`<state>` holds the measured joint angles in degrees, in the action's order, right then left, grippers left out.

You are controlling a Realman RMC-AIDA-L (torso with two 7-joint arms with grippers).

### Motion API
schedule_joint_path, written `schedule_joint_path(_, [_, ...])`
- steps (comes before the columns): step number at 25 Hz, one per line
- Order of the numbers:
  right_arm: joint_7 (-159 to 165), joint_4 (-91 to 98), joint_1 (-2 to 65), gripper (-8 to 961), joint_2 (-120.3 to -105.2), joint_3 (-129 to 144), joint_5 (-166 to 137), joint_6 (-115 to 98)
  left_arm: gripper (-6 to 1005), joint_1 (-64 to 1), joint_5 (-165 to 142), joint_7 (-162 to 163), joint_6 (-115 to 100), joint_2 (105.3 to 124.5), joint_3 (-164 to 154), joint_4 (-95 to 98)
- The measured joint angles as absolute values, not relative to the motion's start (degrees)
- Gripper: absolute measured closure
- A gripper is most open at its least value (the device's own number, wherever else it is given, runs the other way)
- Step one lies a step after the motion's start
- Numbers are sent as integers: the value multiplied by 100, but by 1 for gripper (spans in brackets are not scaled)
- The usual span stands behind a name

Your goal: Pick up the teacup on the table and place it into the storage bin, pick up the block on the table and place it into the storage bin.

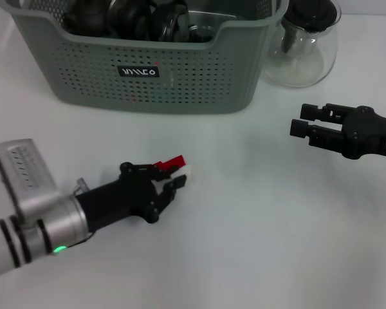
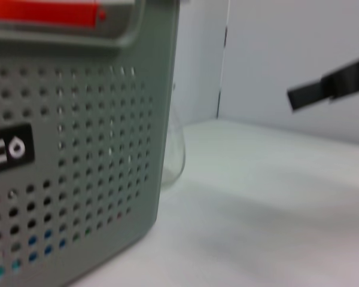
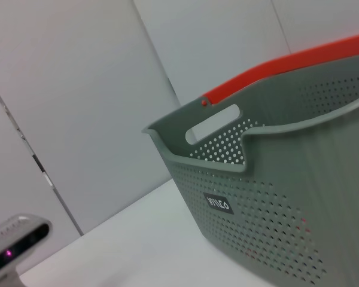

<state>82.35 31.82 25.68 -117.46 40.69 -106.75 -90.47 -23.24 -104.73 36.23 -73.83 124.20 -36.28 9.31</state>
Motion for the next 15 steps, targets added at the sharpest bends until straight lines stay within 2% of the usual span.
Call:
schedule_joint_path(8, [8235,3182,2566,369,-11741,4069,-10669,-9040,834,-1968,-10489,5768,-9523,12233,-3449,2467])
schedule_joint_path(15, [8208,3181,2623,370,-11768,4069,-10675,-9035,826,-2672,-10183,7692,-10804,11980,-2137,3268])
